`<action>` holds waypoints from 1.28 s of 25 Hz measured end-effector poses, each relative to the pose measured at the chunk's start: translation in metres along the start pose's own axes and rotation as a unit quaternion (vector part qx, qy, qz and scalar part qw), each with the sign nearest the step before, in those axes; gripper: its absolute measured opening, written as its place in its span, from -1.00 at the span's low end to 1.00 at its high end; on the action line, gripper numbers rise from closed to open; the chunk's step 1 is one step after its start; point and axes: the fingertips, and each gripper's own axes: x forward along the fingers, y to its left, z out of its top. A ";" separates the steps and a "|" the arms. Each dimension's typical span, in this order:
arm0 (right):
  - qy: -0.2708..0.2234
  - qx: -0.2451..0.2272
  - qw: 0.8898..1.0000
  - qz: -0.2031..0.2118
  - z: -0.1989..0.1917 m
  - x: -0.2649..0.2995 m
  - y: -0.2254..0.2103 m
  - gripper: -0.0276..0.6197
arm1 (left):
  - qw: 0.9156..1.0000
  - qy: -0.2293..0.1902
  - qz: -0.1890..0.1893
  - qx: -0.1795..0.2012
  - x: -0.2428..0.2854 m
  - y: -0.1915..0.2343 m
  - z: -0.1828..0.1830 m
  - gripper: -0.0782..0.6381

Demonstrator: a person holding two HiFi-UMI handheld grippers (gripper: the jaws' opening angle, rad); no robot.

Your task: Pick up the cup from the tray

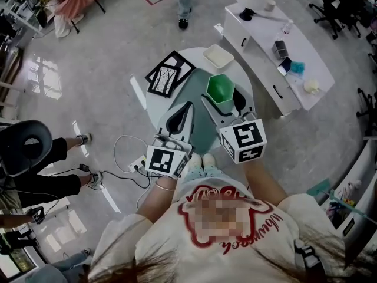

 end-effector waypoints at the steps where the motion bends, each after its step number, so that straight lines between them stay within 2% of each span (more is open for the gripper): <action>1: -0.001 0.001 1.000 0.001 0.001 -0.001 0.000 0.05 | 1.000 -0.002 0.001 0.001 0.000 -0.001 0.001 -0.74; 16: -0.009 0.008 0.999 0.034 -0.011 -0.019 0.006 0.05 | 0.998 -0.029 0.055 -0.009 -0.027 -0.006 -0.001 -0.74; 24: -0.031 0.016 0.999 0.026 -0.004 -0.039 0.015 0.05 | 0.998 -0.040 0.049 -0.003 -0.046 -0.024 0.015 -0.74; 32: -0.043 0.011 0.999 0.004 -0.008 -0.111 0.060 0.05 | 0.998 -0.056 0.031 0.013 -0.113 -0.066 0.031 -0.74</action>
